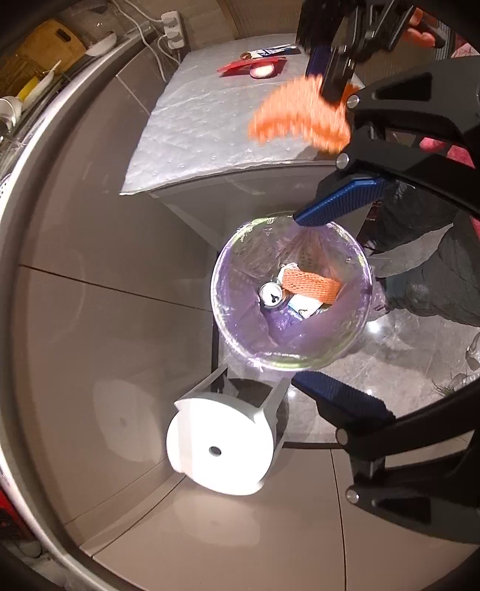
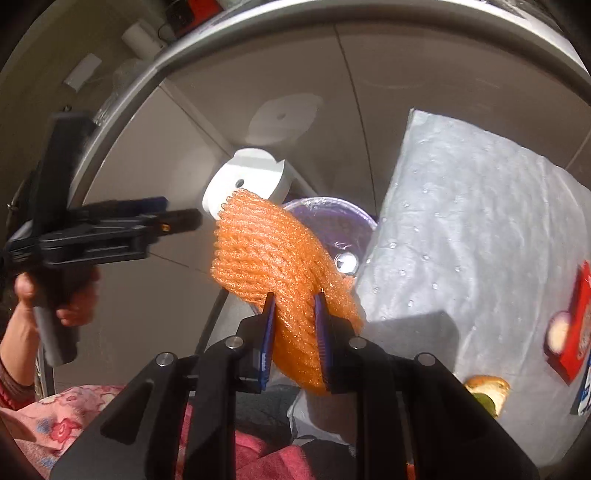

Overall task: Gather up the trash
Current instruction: 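Carry both foam nets over the purple bin and open both tools, then grasp the red snack bag with the right tool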

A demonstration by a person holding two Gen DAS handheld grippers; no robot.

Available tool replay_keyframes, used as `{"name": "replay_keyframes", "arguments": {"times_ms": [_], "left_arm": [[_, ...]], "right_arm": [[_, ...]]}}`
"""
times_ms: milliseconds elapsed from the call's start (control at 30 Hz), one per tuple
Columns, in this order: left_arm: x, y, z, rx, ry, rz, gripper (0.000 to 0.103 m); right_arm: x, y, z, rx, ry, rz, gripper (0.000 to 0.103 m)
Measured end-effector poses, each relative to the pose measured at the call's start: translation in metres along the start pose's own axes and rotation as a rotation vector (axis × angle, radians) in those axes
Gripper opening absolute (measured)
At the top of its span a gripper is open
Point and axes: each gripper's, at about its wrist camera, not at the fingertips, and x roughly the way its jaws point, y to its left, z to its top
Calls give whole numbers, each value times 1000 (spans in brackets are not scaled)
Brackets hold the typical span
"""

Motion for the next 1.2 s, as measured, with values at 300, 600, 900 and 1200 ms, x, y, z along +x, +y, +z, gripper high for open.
{"name": "replay_keyframes", "arguments": {"times_ms": [300, 600, 900, 1200], "left_arm": [[-51, 18, -13, -57, -86, 90, 86], [-59, 11, -19, -54, -104, 105, 86], [-51, -42, -5, 37, -107, 51, 86], [-27, -137, 2, 166, -61, -44, 86]], "right_arm": [[87, 45, 29, -141, 154, -59, 32], [69, 28, 30, -61, 104, -28, 72], [-61, -58, 3, 181, -169, -106, 94], [-104, -208, -68, 503, -181, -434, 100]]}}
